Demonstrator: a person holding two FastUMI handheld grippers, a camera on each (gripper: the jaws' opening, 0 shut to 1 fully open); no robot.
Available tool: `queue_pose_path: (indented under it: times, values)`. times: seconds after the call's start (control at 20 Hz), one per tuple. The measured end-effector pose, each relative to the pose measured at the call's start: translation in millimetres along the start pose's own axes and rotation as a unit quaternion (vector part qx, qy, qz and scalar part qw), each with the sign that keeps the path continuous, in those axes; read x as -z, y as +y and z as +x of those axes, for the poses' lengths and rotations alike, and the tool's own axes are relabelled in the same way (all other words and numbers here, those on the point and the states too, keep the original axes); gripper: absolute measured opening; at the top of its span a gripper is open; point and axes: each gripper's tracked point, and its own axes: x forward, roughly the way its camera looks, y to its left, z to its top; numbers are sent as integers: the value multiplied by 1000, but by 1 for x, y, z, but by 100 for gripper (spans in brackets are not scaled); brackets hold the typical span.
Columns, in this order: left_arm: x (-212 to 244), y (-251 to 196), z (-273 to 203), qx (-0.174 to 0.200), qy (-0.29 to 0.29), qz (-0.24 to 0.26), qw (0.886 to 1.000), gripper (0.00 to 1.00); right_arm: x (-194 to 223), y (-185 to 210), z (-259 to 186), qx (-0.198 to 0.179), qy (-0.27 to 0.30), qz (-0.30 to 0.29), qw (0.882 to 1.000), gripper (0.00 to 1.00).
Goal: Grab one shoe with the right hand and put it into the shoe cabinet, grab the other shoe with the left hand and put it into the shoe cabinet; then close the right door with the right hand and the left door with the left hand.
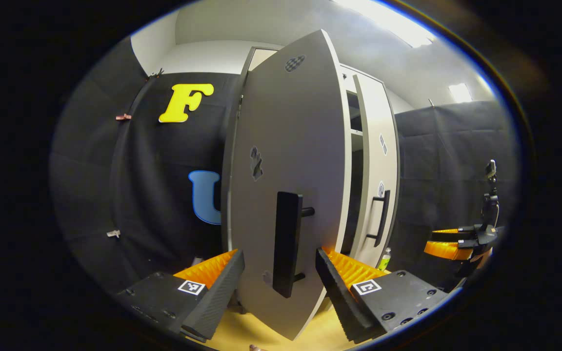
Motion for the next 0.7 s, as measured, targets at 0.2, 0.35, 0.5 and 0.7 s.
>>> queue_pose_path:
  times: [0.2, 0.35, 0.5, 0.7]
  values:
    - [1, -40, 18, 45, 3, -16, 999, 94, -3, -18, -8, 10, -5, 9, 1000, 98]
    - [2, -54, 21, 45, 7, 24, 999, 94, 0, -29, -15, 20, -2, 3, 1000, 98]
    - [7, -66, 17, 54, 8, 33, 998, 94, 2, -32, -25, 24, 1, 2, 1000, 98]
    - [15, -60, 7, 51, 18, 19, 998, 94, 1, -26, -33, 23, 2, -4, 1000, 98]
